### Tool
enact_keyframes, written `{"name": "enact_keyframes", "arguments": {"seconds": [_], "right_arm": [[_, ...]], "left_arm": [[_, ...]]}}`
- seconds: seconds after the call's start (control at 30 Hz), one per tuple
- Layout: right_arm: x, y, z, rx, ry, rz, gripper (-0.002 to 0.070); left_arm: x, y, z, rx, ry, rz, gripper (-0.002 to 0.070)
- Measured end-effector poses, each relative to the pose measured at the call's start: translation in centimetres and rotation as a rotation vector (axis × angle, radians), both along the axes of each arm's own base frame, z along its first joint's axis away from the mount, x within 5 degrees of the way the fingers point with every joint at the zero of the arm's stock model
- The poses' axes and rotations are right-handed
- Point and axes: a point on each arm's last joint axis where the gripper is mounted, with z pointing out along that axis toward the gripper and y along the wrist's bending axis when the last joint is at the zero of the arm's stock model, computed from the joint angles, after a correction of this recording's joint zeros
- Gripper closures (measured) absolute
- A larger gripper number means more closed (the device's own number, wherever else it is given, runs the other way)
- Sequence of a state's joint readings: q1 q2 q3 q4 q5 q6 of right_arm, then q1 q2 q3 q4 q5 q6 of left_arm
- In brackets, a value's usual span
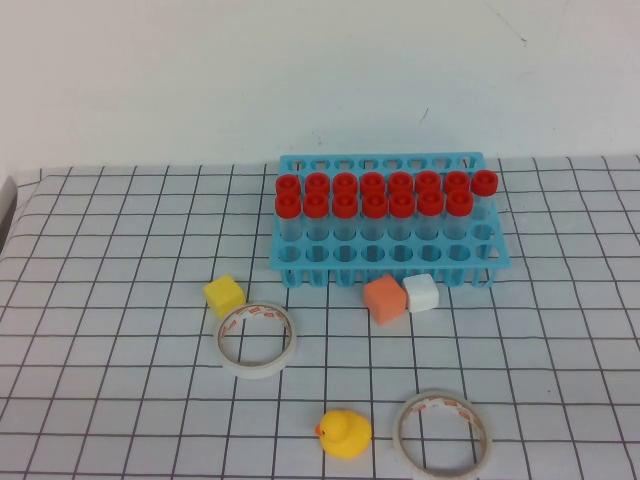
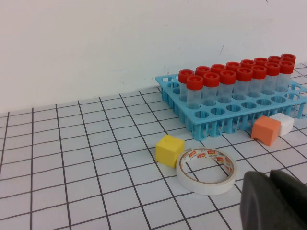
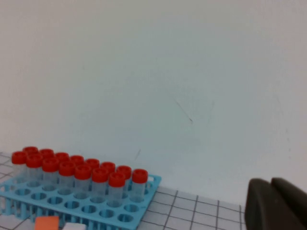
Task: Place the test tubes
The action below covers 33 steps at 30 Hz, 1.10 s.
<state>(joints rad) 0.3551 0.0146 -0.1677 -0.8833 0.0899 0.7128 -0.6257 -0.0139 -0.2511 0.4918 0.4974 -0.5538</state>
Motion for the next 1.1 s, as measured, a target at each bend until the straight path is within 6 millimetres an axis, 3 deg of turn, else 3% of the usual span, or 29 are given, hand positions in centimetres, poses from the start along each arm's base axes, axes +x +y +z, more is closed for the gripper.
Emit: {"name": "enact_keyframes", "arguments": {"seconds": [0.23,0.53,0.63,0.83,1.1], "right_arm": [[0.1,-0.5,-1.5,0.002,0.06,-0.053,0.0678],[0.9,0.1,-6.2,0.138,0.254,-0.01,0.0678],[0.8,0.6,-7.3,0.099,0.317,0.033,0.0678],[0.5,1.4,-7.6,0.107,0.351,0.112,0.0678],[0.8,0.0,-7.7,0.115,0.344,-0.163,0.0678]], "left_arm": [[0.0,0.0,0.0,0.0,0.0,0.0,0.0676],[0.0,0.0,0.0,-0.002,0.001,0.0,0.0676],[0.0,0.0,0.0,-0.002,0.001,0.0,0.0676],[0.0,0.0,0.0,-0.002,0.001,0.0,0.0676],[0.0,0.0,0.0,-0.002,0.001,0.0,0.0676]]}}
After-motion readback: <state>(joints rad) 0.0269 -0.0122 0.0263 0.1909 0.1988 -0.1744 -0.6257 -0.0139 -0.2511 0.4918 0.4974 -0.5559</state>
